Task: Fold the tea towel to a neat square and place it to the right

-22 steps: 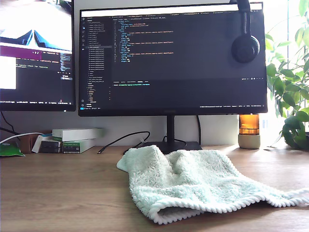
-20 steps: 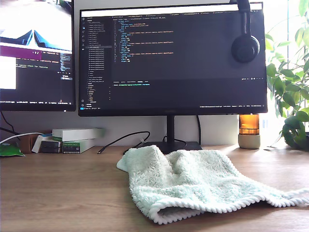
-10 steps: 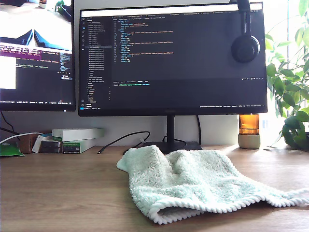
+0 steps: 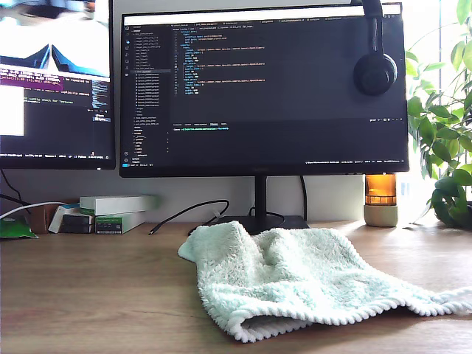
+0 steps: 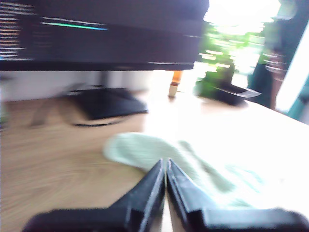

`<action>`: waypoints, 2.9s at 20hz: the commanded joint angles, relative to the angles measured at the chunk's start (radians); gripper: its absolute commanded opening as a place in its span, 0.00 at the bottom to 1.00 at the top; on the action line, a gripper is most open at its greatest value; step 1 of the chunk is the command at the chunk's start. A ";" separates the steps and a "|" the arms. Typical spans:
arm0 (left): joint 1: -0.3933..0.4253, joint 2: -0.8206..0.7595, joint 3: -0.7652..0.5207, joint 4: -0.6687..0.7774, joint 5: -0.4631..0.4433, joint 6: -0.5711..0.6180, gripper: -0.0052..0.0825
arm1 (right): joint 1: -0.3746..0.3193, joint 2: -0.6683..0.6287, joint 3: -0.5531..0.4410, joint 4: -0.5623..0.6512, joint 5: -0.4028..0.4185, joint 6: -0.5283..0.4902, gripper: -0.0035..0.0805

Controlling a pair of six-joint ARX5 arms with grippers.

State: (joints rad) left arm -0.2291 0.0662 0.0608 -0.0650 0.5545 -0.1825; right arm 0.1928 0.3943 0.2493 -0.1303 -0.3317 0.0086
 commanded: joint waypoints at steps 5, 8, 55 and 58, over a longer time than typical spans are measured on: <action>-0.289 0.174 -0.016 0.065 -0.052 0.126 0.03 | 0.206 0.234 0.096 -0.098 -0.009 -0.327 0.03; -0.452 0.296 -0.015 0.103 -0.113 0.200 0.03 | 0.323 0.367 0.100 -0.098 -0.005 -0.637 0.11; -0.755 0.914 -0.007 0.622 -0.450 -0.181 0.43 | 0.420 0.840 0.317 0.018 0.316 -1.185 0.03; -0.832 0.964 0.050 0.618 -0.547 -0.230 0.42 | 0.420 0.840 0.317 0.016 0.317 -1.183 0.03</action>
State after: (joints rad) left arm -1.0431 1.0172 0.0734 0.5423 0.0208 -0.4019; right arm 0.6151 1.2308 0.5804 -0.1184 -0.0154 -1.1812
